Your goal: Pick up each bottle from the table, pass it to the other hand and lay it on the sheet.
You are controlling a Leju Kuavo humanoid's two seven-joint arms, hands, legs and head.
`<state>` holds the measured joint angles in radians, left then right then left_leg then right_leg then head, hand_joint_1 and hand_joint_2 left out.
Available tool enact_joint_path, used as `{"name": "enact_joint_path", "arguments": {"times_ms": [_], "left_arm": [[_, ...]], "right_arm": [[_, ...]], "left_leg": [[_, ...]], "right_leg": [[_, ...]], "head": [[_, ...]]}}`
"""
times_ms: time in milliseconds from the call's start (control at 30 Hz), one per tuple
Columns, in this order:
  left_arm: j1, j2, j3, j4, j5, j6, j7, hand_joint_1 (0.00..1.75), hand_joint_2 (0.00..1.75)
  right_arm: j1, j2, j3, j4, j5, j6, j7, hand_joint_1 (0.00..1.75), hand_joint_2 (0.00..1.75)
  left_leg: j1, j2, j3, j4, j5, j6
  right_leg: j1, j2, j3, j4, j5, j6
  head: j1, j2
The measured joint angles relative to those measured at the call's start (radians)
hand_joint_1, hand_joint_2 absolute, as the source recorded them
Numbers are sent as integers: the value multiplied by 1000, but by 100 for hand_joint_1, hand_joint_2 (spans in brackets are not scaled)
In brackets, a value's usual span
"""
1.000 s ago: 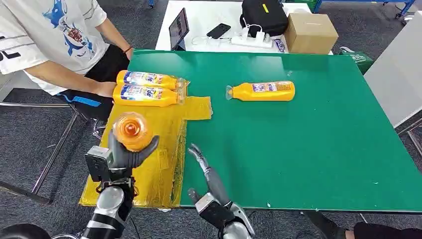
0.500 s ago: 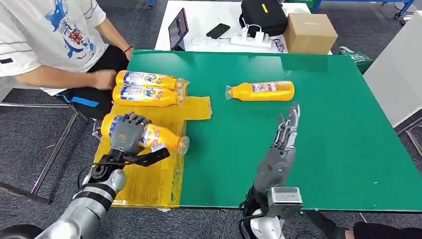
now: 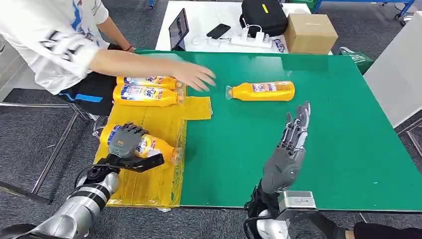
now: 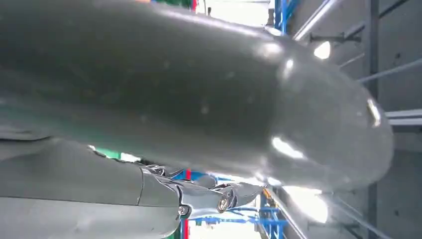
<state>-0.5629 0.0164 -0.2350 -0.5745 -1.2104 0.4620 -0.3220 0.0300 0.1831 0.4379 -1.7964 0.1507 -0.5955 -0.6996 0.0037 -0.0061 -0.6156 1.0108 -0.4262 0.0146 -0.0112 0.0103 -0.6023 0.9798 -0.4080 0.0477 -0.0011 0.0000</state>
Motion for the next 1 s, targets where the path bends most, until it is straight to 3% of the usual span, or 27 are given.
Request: {"name": "enact_joint_path", "arguments": {"times_ms": [267, 300, 333, 367, 400, 567, 600, 1000], "left_arm": [[0, 2, 2, 7, 37, -42, -3, 154, 175], [0, 2, 3, 7, 37, -43, -3, 120, 175], [0, 2, 3, 7, 37, -45, -3, 2, 175], [0, 2, 3, 7, 37, -45, -3, 0, 175], [0, 2, 3, 7, 37, -46, -4, 0, 0], [4, 5, 9, 6, 113, -137, -48, 0, 0], [8, 5, 14, 5, 134, -157, -58, 0, 0], [63, 23, 35, -63, 319, -305, -140, 0, 0]], "right_arm": [[2, 3, -8, 35, -7, 55, 0, 0, 0], [2, 3, -9, 39, -7, 55, 0, 0, 0], [2, 3, -10, 41, -7, 55, 0, 0, 0], [2, 3, -12, 43, -7, 55, 0, 0, 0], [2, 5, -14, 45, -7, 55, 0, 0, 0], [3, 15, -22, 65, 7, 103, 0, 0, 0], [3, 18, -23, 73, 10, 113, 0, 0, 175], [-1, 39, -41, 160, 14, 178, 1, 0, 175]], "left_leg": [[0, -1, 3, 0, 0, 0], [0, -1, 3, 0, 0, 0], [0, -1, 4, 0, 0, 0], [0, -1, 4, 0, 0, 0], [0, -1, 4, 0, 0, 0], [0, -3, 6, 0, 0, 0], [0, -4, 7, 0, 0, 0], [0, -6, 11, -1, 0, 0]], "right_leg": [[0, 0, 3, 0, 0, 0], [0, 0, 4, 0, 0, 0], [0, 0, 4, 0, 0, 0], [0, 0, 4, 0, 0, 0], [0, 0, 5, 0, 0, 0], [0, -2, 8, 0, 0, 0], [0, -2, 8, 0, -1, 0], [0, -4, 13, 0, -2, -1]], "head": [[0, 0], [0, 0], [0, 0], [0, 0], [0, 0], [0, 0], [0, 0], [0, 0]]}}
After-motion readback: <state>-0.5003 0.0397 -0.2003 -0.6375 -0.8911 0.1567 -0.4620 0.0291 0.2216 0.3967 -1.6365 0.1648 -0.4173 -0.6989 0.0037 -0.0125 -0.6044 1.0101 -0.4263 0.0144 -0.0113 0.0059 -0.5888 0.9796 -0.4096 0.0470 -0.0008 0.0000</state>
